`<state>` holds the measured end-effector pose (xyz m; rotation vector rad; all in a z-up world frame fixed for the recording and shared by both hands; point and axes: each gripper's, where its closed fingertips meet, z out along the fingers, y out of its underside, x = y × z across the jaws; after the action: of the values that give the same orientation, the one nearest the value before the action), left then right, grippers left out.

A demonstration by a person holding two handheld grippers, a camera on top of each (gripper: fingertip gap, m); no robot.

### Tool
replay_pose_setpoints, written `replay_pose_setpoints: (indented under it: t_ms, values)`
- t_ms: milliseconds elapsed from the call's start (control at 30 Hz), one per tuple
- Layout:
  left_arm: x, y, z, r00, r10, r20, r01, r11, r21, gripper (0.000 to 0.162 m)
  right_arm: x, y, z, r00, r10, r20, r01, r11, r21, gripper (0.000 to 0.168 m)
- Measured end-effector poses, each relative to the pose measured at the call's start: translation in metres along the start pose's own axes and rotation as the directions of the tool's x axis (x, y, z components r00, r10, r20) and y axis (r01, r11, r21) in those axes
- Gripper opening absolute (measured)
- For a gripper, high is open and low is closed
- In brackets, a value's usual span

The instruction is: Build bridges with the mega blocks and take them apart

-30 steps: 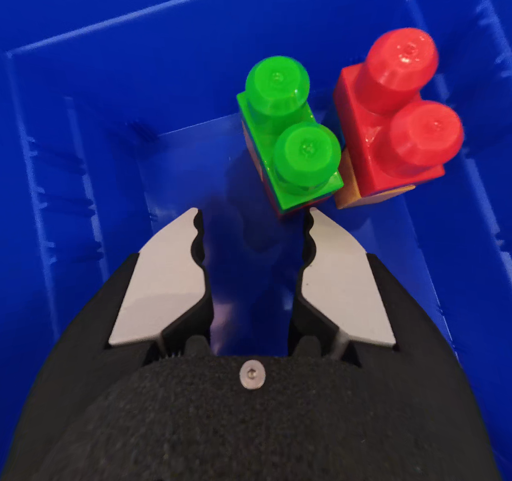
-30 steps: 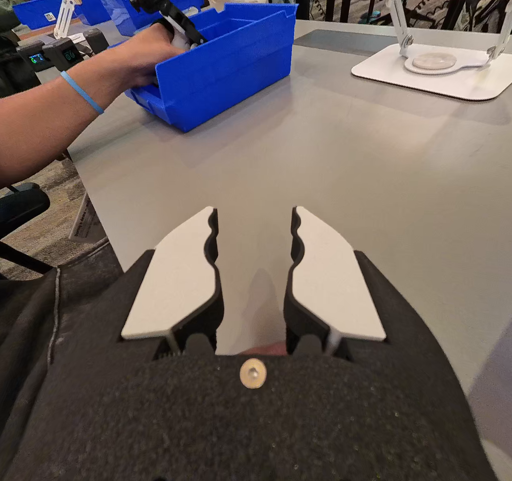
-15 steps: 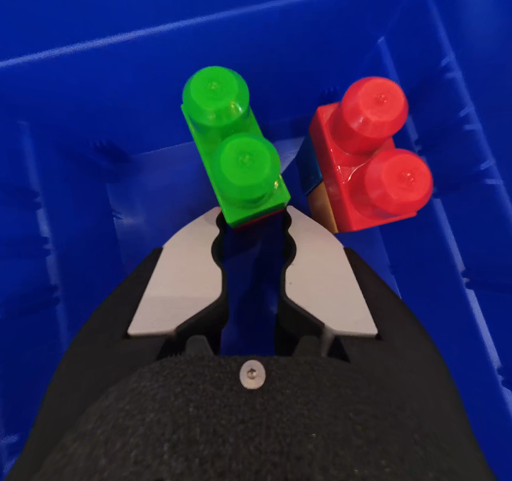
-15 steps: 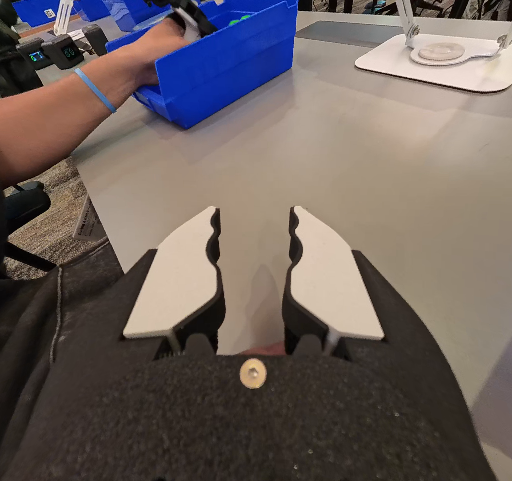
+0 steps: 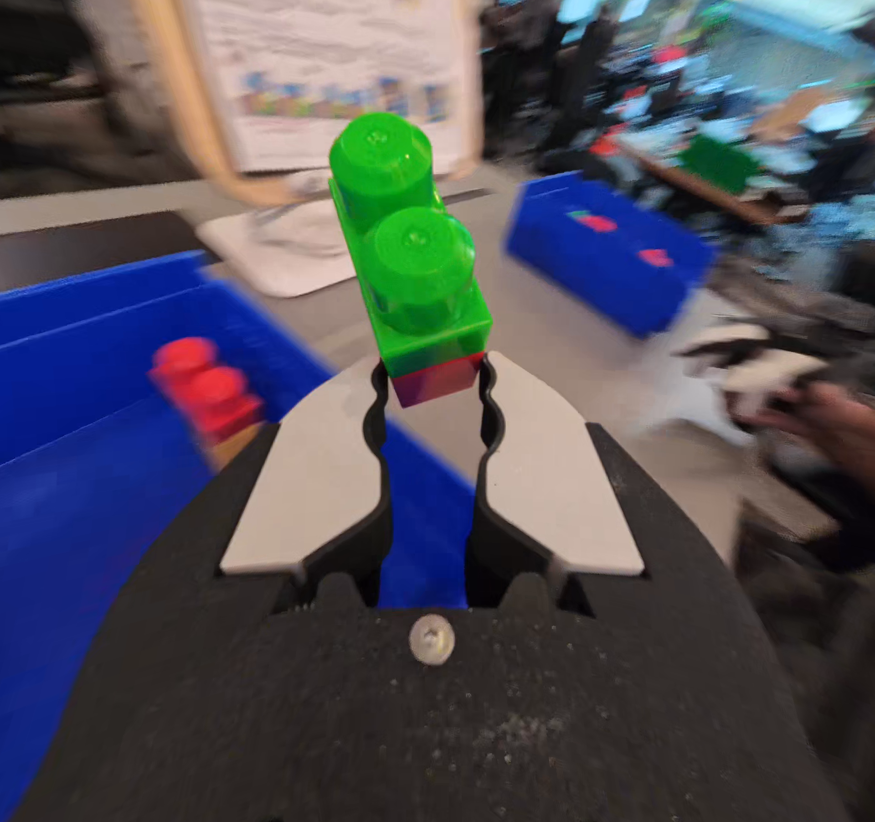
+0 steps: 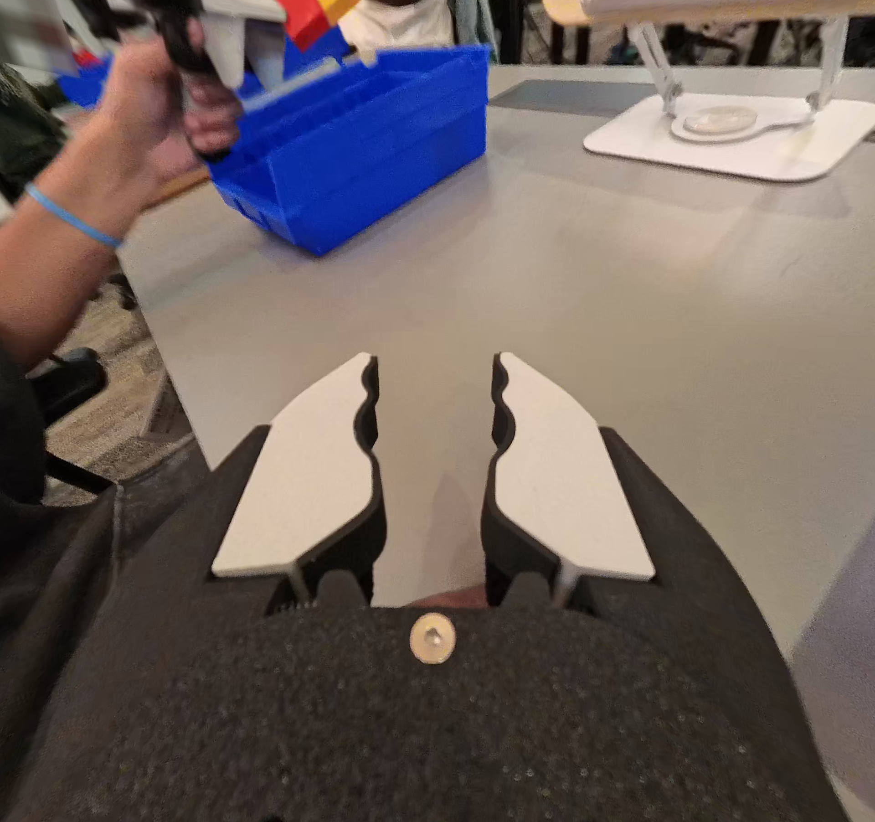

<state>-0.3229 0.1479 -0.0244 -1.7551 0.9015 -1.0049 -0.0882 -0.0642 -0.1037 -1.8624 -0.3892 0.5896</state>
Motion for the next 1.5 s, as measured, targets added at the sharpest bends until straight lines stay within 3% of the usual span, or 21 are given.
replay_pose_setpoints:
  t_ms: [133, 200, 300, 400, 567, 633, 867, 967, 1033, 1100, 1400, 1500]
  values:
    - [0.119, 0.010, -0.003, 0.914, 0.054, -0.402, -0.067, 0.998, -0.018, 0.036, -0.033, -0.044, 0.002, 0.960, 0.019, 0.278, -0.039, 0.997, 0.069, 0.048]
    - [0.162, 0.034, 0.006, 0.855, 0.083, -0.512, -0.151, 0.984, -0.091, 0.036, -0.053, -0.062, 0.009, 0.913, 0.001, 0.408, -0.018, 0.999, 0.037, 0.058]
    - [0.204, 0.072, 0.022, 0.782, 0.089, -0.616, -0.264, 0.944, -0.199, 0.036, -0.070, -0.072, 0.029, 0.869, -0.074, 0.489, 0.102, 0.994, -0.031, 0.066]
    - [0.221, 0.097, 0.033, 0.756, 0.091, -0.648, -0.334, 0.905, -0.263, 0.037, -0.076, -0.066, 0.045, 0.835, -0.051, 0.548, 0.129, 0.986, -0.105, 0.064]
    - [0.230, 0.111, 0.034, 0.733, 0.056, -0.678, -0.347, 0.888, -0.301, 0.037, -0.095, -0.043, 0.050, 0.760, -0.005, 0.650, 0.126, 0.982, -0.141, 0.061]
    - [0.229, 0.117, 0.036, 0.737, 0.054, -0.674, -0.356, 0.878, -0.319, 0.037, -0.097, -0.045, 0.053, 0.753, -0.002, 0.658, 0.095, 0.990, -0.106, 0.041]
    - [0.221, 0.092, 0.046, 0.781, -0.025, -0.624, -0.179, 0.948, -0.263, 0.036, -0.083, -0.061, 0.057, 0.765, 0.078, 0.639, -0.083, 0.996, -0.023, 0.038]
    - [0.218, 0.091, 0.053, 0.802, -0.037, -0.597, -0.145, 0.956, -0.254, 0.057, -0.077, -0.064, 0.062, 0.811, 0.049, 0.583, -0.076, 0.997, 0.022, 0.038]
    - [0.220, 0.094, 0.057, 0.798, -0.054, -0.601, -0.132, 0.956, -0.262, 0.055, -0.080, -0.063, 0.063, 0.804, 0.050, 0.592, -0.079, 0.997, 0.024, 0.038]
    - [0.219, 0.094, 0.061, 0.804, -0.050, -0.592, -0.125, 0.960, -0.251, 0.037, -0.080, -0.062, 0.064, 0.812, 0.040, 0.583, -0.073, 0.997, 0.034, 0.038]
    - [0.213, 0.100, 0.065, 0.831, -0.048, -0.554, -0.154, 0.938, -0.311, 0.035, -0.076, -0.069, 0.065, 0.811, 0.070, 0.580, -0.152, 0.984, 0.093, 0.037]
    - [0.208, 0.134, 0.072, 0.859, 0.014, -0.511, -0.252, 0.881, -0.399, 0.036, -0.069, -0.101, 0.046, 0.767, 0.095, 0.634, -0.265, 0.948, 0.179, 0.037]
